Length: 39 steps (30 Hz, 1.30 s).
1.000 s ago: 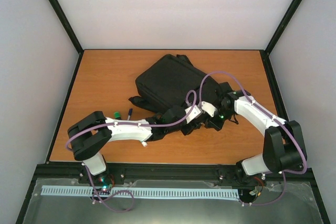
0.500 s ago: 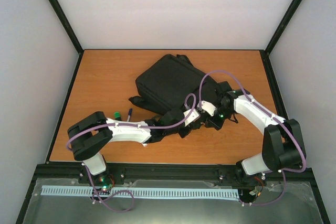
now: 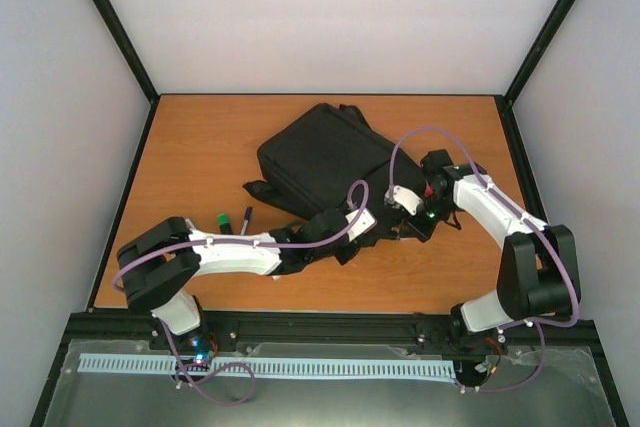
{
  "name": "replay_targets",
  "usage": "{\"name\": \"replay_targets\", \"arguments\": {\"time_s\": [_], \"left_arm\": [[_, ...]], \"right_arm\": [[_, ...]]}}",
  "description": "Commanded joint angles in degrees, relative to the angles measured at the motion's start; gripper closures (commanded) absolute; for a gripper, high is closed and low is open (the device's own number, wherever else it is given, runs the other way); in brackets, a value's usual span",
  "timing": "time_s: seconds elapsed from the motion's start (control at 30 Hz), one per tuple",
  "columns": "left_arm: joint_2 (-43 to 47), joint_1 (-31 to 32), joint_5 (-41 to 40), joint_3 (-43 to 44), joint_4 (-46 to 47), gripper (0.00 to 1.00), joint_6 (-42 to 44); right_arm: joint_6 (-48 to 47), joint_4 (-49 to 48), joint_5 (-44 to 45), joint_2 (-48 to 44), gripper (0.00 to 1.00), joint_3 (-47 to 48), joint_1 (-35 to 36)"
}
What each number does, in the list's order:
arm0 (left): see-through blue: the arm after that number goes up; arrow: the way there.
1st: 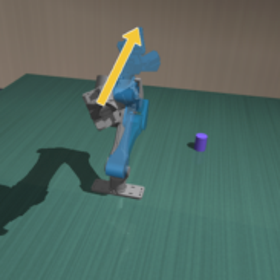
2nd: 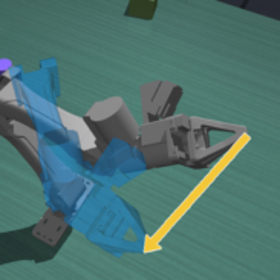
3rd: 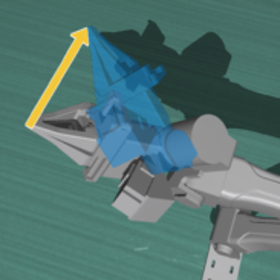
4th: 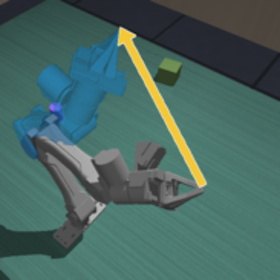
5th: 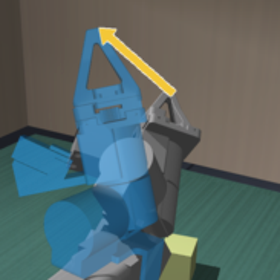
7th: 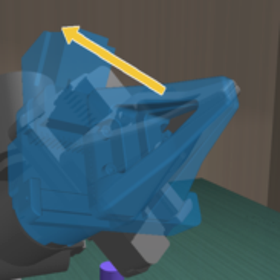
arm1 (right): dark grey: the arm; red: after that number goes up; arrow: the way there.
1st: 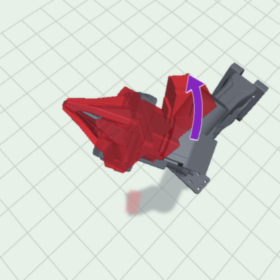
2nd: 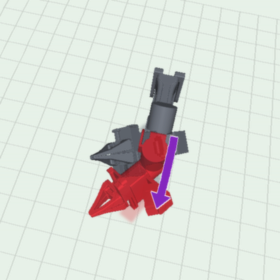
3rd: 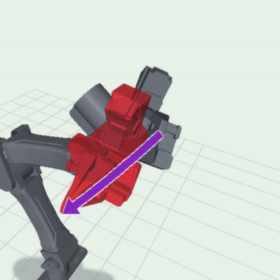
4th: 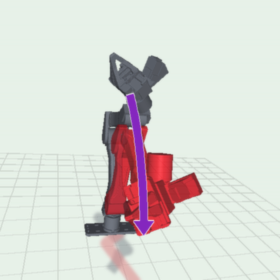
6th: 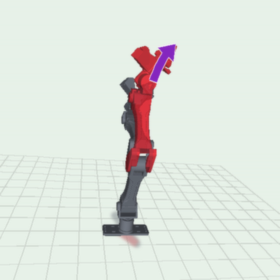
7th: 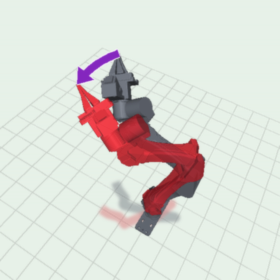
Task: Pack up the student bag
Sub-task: Zip the student bag at the center of the board.
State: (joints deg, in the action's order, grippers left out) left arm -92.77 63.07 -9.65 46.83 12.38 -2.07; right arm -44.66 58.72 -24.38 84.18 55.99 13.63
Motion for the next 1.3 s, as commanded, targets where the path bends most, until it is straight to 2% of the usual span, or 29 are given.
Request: {"name": "replay_targets", "arguments": {"time_s": [0.0, 0.37, 0.53, 0.83, 0.9, 0.93, 1.03, 1.13, 1.2, 1.27], "left_arm": [[3.48, -0.23, -3.45, -1.61, -4.24, 0.99, 0.39], [9.87, -0.23, -6.20, -5.49, -9.45, 0.99, -2.27], [12.71, -0.23, -8.57, -6.28, -15.76, 0.99, -5.52], [21.17, -0.23, -14.91, -12.33, -20.95, 0.99, -13.36], [22.58, -0.23, -15.63, -13.41, -21.24, 0.96, -15.47], [23.28, -0.23, -15.39, -13.77, -21.55, 0.91, -16.73], [25.64, -0.23, -15.26, -13.54, -24.10, 0.45, -22.43], [28.70, -0.49, -17.62, -12.07, -28.93, 0.15, -31.30], [31.15, -1.42, -18.00, -11.60, -31.45, 0.03, -37.01], [33.46, -3.49, -16.44, -11.55, -32.60, 0.00, -41.88]], "right_arm": [[-1.97, 2.92, 4.38, 0.45, 0.97, 1.70, -3.68], [-2.79, -1.64, 6.46, 5.07, 0.97, 3.59, -8.32], [-2.97, -4.52, 7.36, 8.48, 0.97, 4.45, -9.45], [-2.62, -6.82, 5.84, 12.94, 0.97, 7.00, -9.67], [-2.78, -6.62, 4.19, 12.94, 0.97, 7.03, -9.67], [-2.74, -6.49, 3.38, 12.78, 0.97, 6.97, -9.61], [-1.92, -6.12, 0.17, 11.90, 0.97, 6.10, -9.30], [-1.30, -7.22, -0.57, 10.06, 0.97, 3.51, -7.94], [-1.15, -8.71, -0.06, 8.52, 0.97, 1.49, -6.73], [-1.13, -9.37, 0.35, 7.37, 0.97, -0.01, -5.71]]}}
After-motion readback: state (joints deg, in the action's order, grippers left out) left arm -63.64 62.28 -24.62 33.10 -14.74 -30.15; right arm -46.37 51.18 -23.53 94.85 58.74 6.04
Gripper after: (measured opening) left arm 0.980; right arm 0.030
